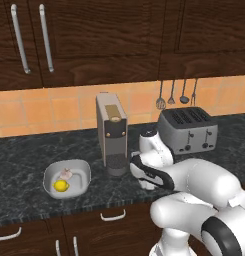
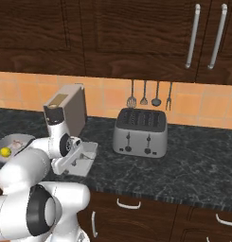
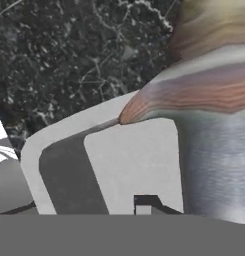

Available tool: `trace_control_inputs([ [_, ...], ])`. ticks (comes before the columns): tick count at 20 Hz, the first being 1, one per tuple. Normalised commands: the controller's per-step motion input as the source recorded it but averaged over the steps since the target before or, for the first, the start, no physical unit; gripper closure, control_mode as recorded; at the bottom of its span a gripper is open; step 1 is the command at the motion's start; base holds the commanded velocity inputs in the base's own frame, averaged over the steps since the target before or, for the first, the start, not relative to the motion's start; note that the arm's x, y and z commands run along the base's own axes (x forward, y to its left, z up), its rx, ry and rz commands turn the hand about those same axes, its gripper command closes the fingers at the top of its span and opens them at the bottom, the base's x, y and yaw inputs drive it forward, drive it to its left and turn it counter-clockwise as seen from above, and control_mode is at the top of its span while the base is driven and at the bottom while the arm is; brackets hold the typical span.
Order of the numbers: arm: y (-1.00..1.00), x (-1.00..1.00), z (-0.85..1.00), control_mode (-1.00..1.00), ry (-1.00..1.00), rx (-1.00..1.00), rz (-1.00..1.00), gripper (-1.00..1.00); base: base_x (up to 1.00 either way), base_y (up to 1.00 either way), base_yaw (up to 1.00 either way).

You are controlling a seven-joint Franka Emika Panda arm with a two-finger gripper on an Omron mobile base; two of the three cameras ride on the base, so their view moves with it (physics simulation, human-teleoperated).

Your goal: Take the meat container that has the fish and place it on the second highest rack of the freezer. Then take the vegetable container that has the lemon and garlic and place it on the highest rack of the freezer.

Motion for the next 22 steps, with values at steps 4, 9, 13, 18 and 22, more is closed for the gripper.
trace_control_inputs([
  [4, -0.54, -0.86, -0.1, -1.0, -0.2, 0.09, 0.01, 1.0, 0.0, 0.0, 0.0],
  [9, -0.29, -0.66, 0.49, -1.0, -0.22, -0.01, 0.03, 1.0, 0.0, 0.0, 0.0],
  [13, -0.23, -0.58, 0.74, -1.0, -0.16, -0.02, -0.01, 1.0, 0.0, 0.0, 0.0],
  [18, -0.28, -0.44, 0.97, -1.0, -0.08, 0.05, -0.03, 1.0, 0.0, 0.0, 0.0],
  [22, -0.37, -0.23, 1.0, -1.0, -0.04, 0.1, 0.0, 1.0, 0.0, 0.0, 0.0],
])
